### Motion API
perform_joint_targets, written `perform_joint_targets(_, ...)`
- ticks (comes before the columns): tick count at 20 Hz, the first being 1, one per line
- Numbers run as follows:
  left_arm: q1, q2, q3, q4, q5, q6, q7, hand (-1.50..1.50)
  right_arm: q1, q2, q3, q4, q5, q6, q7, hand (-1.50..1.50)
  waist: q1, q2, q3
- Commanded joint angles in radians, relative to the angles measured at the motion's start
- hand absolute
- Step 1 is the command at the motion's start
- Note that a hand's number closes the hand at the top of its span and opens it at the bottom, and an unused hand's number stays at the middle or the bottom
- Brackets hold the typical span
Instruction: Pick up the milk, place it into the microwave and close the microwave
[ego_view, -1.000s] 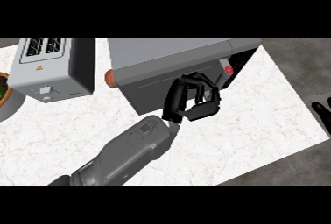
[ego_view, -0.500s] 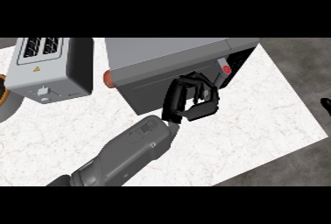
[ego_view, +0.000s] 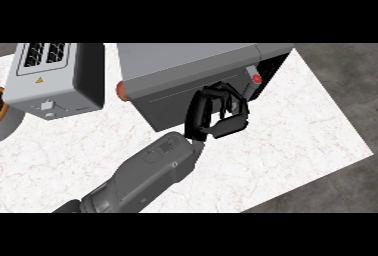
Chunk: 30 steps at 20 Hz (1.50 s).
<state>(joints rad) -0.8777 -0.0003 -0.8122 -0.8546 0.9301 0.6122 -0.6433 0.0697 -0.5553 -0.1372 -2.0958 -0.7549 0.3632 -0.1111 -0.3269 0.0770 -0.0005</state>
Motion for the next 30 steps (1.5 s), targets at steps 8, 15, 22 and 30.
perform_joint_targets(8,-0.074,0.0,0.028,0.109,0.05,-0.026,-0.015,1.5,-0.022,-0.038,-0.037,0.004,-0.058,0.002,0.032,-1.5,-0.014,0.015,-0.001)
perform_joint_targets(15,-0.096,0.0,0.018,0.119,0.075,-0.043,-0.03,1.5,-0.034,-0.053,-0.014,0.002,-0.11,0.043,0.046,-1.5,0.003,0.016,0.001)
perform_joint_targets(22,-0.092,0.0,0.002,0.124,0.102,-0.032,-0.049,1.5,-0.042,-0.077,-0.02,0.002,-0.16,0.069,0.062,-1.5,-0.019,0.019,0.001)
perform_joint_targets(30,-0.091,0.0,-0.008,0.137,0.121,-0.032,-0.078,1.5,-0.055,-0.098,-0.036,0.008,-0.192,0.078,0.074,-1.5,-0.016,0.02,0.0)
